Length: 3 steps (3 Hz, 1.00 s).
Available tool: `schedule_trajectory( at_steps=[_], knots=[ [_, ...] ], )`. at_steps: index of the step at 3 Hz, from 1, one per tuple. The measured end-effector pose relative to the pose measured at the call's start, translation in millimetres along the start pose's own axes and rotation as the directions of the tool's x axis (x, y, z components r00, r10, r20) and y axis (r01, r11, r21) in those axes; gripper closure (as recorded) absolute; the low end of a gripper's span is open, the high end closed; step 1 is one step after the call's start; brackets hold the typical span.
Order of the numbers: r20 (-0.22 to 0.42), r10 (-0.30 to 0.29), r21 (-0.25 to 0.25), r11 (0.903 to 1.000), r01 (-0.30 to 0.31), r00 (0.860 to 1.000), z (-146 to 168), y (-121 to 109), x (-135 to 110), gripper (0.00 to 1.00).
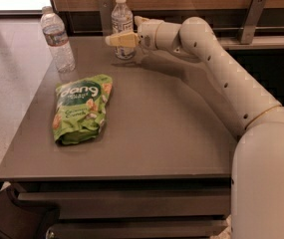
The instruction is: Knock blue plastic bottle over
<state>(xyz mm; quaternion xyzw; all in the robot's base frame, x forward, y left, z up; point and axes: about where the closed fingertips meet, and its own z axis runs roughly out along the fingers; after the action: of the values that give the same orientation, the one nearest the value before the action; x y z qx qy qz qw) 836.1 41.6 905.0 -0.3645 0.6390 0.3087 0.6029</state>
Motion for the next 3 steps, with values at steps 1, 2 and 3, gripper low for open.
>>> schedule_trajectory(
  at_steps=[1,2,3],
  knots=[
    [0.000,0.001,-0.007,1.0000,-0.001,1.000,3.9,3.2,0.5,0.47],
    [0.000,0.002,-0.010,0.9999,-0.002,1.000,6.0,4.9,0.8,0.69],
    [0.000,0.002,-0.015,0.9999,-0.002,1.000,8.6,7.1,1.1,0.93]
  ],
)
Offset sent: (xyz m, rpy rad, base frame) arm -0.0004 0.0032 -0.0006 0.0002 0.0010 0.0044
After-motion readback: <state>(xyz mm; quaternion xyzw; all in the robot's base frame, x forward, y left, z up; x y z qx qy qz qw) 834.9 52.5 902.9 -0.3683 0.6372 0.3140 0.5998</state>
